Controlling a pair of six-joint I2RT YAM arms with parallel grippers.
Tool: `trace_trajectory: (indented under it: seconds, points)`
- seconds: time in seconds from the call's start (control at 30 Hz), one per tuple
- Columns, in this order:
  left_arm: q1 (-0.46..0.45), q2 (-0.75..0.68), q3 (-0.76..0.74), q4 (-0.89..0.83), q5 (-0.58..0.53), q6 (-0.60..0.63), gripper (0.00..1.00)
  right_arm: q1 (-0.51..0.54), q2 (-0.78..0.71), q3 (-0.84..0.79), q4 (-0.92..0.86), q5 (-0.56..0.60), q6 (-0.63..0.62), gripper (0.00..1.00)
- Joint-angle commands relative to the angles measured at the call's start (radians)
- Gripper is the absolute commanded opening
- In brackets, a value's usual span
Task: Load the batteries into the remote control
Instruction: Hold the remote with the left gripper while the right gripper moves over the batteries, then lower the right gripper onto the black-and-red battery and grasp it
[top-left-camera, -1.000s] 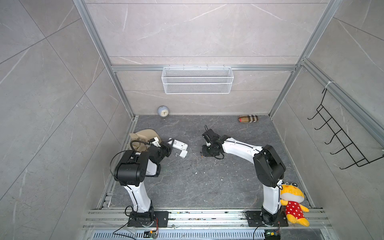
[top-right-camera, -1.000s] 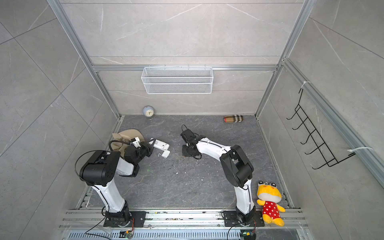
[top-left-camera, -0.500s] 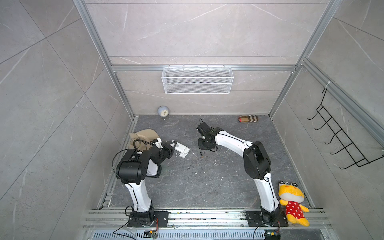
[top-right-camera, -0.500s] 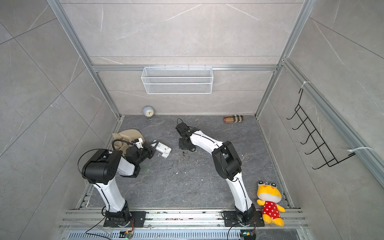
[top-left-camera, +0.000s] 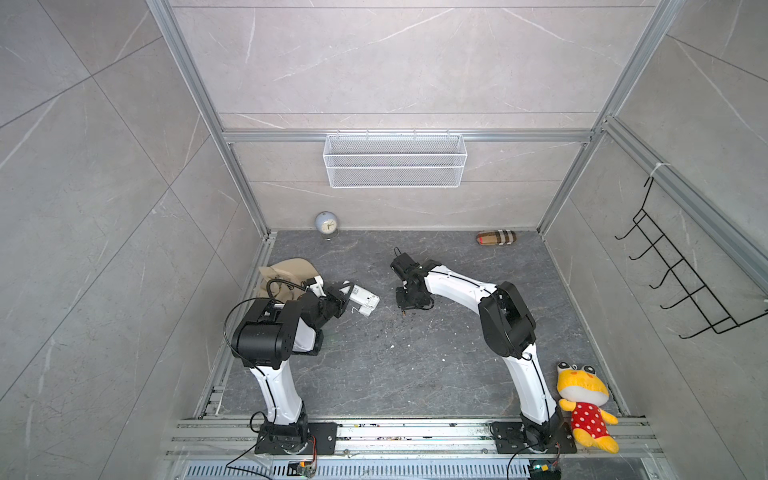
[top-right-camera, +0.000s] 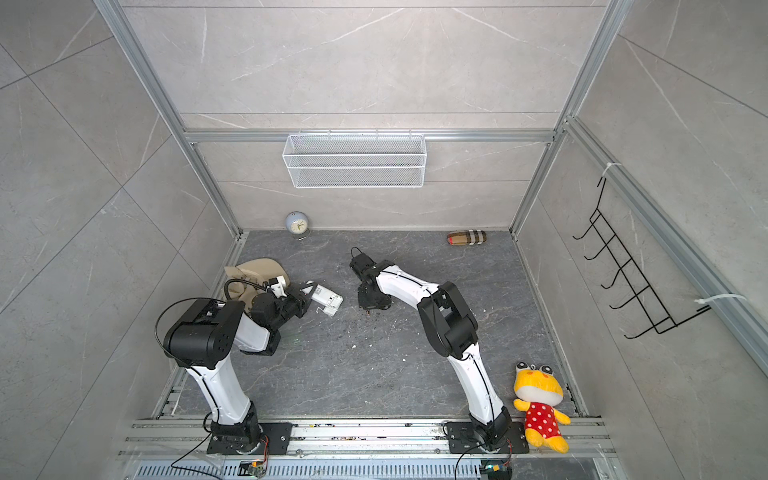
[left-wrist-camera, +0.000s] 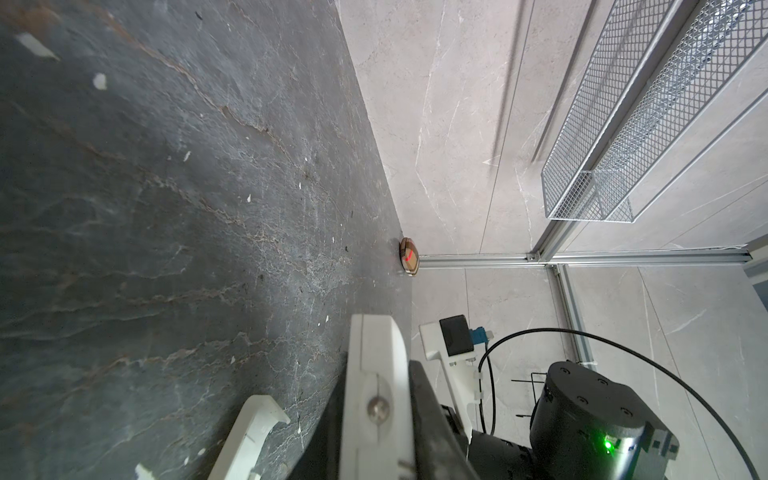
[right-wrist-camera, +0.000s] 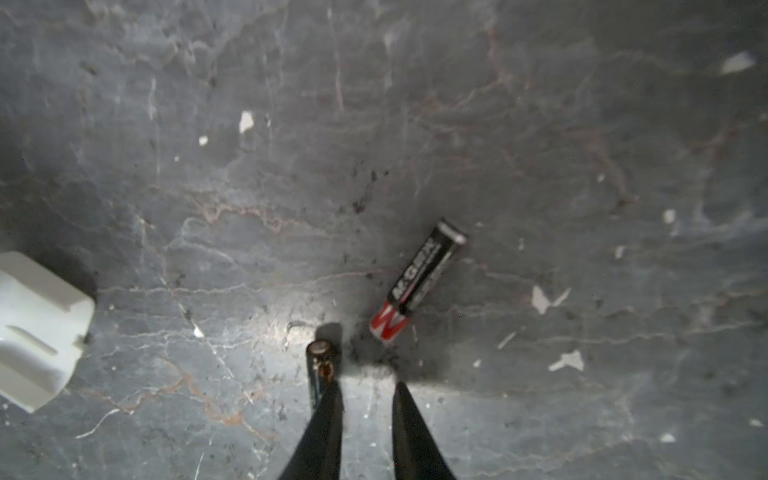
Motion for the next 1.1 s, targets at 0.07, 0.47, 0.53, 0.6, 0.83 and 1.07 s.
trace_trajectory:
  seconds: [0.07, 0.47, 0.53, 0.6, 0.83, 1.07]
  points:
    - [-0.004, -0.017, 0.000, 0.072, 0.013, 0.029, 0.03, 0.018, -0.036, -0.028, 0.001, 0.002, -0.013, 0.25]
    - [-0.003, -0.020, -0.012, 0.072, -0.004, 0.030, 0.03, 0.041, -0.071, -0.045, 0.036, 0.031, 0.003, 0.25]
    - [-0.004, -0.019, -0.011, 0.072, -0.002, 0.030, 0.03, 0.043, -0.084, -0.050, 0.045, 0.038, 0.007, 0.25]
    - [-0.004, -0.020, -0.011, 0.073, -0.001, 0.030, 0.03, 0.039, -0.097, -0.053, 0.050, 0.058, 0.013, 0.25]
    - [-0.003, -0.022, -0.018, 0.072, -0.007, 0.030, 0.03, 0.023, -0.071, -0.004, 0.013, 0.114, -0.008, 0.26]
    - [-0.002, -0.019, -0.015, 0.072, -0.005, 0.029, 0.03, -0.012, -0.027, 0.070, -0.047, 0.118, 0.048, 0.32]
